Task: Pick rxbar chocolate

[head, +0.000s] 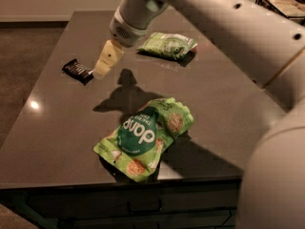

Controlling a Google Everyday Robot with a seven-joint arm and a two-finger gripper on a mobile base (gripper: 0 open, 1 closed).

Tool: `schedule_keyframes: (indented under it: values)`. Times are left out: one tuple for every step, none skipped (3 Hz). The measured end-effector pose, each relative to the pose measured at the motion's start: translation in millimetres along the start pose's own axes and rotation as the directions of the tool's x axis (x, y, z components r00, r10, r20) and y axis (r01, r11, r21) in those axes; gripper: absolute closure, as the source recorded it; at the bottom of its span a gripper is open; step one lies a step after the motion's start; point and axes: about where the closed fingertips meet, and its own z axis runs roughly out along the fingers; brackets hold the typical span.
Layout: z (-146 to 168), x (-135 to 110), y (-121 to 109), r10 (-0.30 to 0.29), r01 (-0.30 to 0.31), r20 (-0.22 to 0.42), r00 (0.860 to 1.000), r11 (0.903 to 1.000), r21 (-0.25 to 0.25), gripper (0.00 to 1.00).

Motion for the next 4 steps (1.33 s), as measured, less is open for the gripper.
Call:
schedule_keyframes:
  values:
    - [32.8, -17.4, 5.5, 0.007, -0.007, -0.039, 0.999, 1.0, -0.004, 0.0]
    - [63.2, -31.6, 7.6, 0.02, -0.021, -0.065, 0.998, 0.9997, -0.011, 0.0]
    - [90.3, -38.5, 6.6, 0.032, -0.034, -0.113, 0.993, 0.9994, -0.01, 0.0]
    - [109.0, -44.0, 7.8, 0.035, -0.037, -0.15, 0.988, 0.9993, -0.007, 0.0]
